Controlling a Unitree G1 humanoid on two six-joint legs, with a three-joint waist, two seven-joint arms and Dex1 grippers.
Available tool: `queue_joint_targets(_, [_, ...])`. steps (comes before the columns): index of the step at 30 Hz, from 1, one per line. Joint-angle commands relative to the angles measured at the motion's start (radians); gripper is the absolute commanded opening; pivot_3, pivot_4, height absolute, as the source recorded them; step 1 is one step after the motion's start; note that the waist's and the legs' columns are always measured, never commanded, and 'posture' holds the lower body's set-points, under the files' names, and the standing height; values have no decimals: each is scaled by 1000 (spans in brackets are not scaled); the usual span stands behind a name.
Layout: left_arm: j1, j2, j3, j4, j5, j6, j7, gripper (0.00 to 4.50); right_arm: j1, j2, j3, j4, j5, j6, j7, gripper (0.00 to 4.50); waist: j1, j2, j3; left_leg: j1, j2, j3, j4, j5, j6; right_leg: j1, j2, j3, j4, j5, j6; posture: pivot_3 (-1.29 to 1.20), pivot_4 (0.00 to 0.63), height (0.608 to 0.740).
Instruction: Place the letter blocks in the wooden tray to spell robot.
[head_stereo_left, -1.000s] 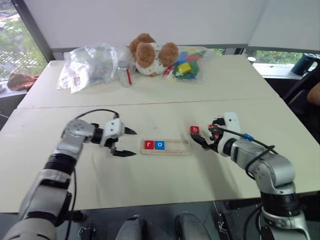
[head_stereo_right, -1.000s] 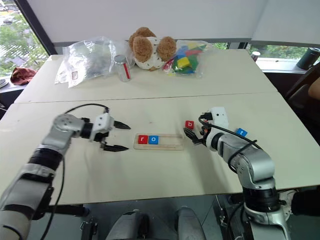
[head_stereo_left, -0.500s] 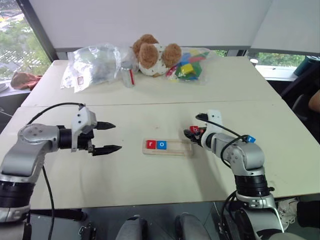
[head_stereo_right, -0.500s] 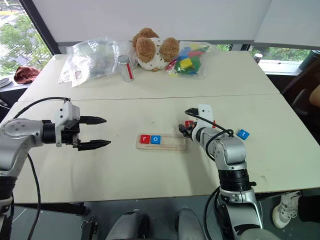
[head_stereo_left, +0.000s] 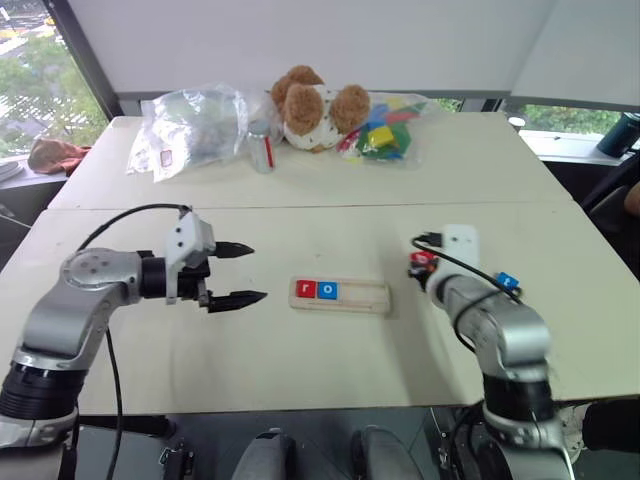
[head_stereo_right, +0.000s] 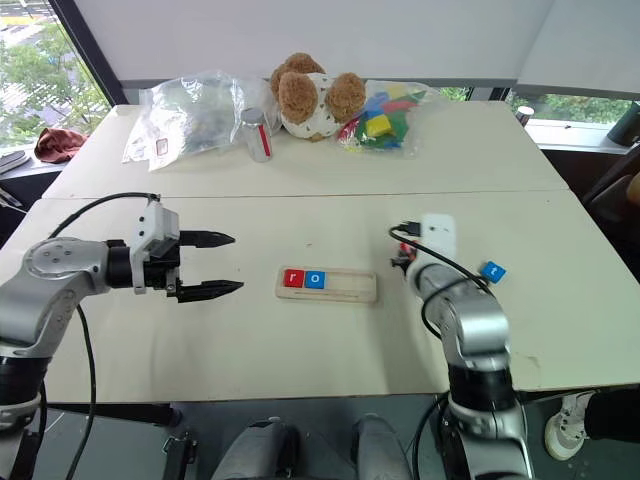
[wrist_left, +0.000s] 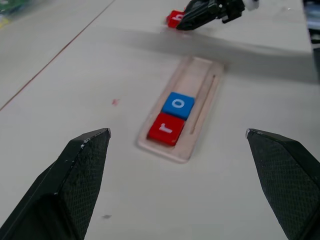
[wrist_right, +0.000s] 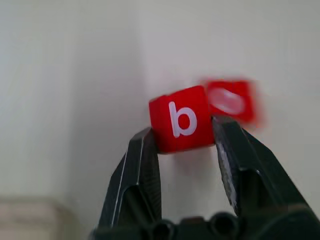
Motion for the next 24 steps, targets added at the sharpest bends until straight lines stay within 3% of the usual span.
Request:
queue_joint_targets(1, [-40,-17,-30,0,-8,-11,-5,4500,54,132,-35,-242,-23,190,-49,1121,-12,0,0,-1,0,0,0,0,0,-2,0,0,1,0,0,0,150,740])
queue_joint_targets(10, [-116,-70,-88,75,12,-31,-8,4500,81,219,-141,-148,-100,159,-59,1121,-12,0,0,9,-1,1,0,-2,4,7,2,0,3,0,0,0,150,740])
queue_joint_targets(15, [-105,-62,-86,64,8,-29,-11,4500,88,229,-150,-141,-105,147,-43,3686,-12,0,0,14,0,2,0,-2,4,12,2,0,2,0,0,0,150,740])
queue_joint_targets(17, [-100,-55,-82,60,6,-30,-13,4500,83,231,-160,-156,-105,165,-36,4435,-9,0,0,14,0,1,0,-2,4,12,2,0,2,0,0,0,150,740])
queue_joint_targets(19, [-96,-45,-76,57,3,-28,-18,4500,65,179,-163,-183,-94,171,-5,4435,-8,0,0,14,0,1,0,-2,4,12,1,0,1,0,0,0,150,740])
queue_joint_targets(24, [-95,0,-70,56,-10,-13,-53,4500,20,-168,-130,-165,39,56,288,4435,-13,2,1,14,-1,2,0,-3,6,12,1,0,0,0,0,0,150,740])
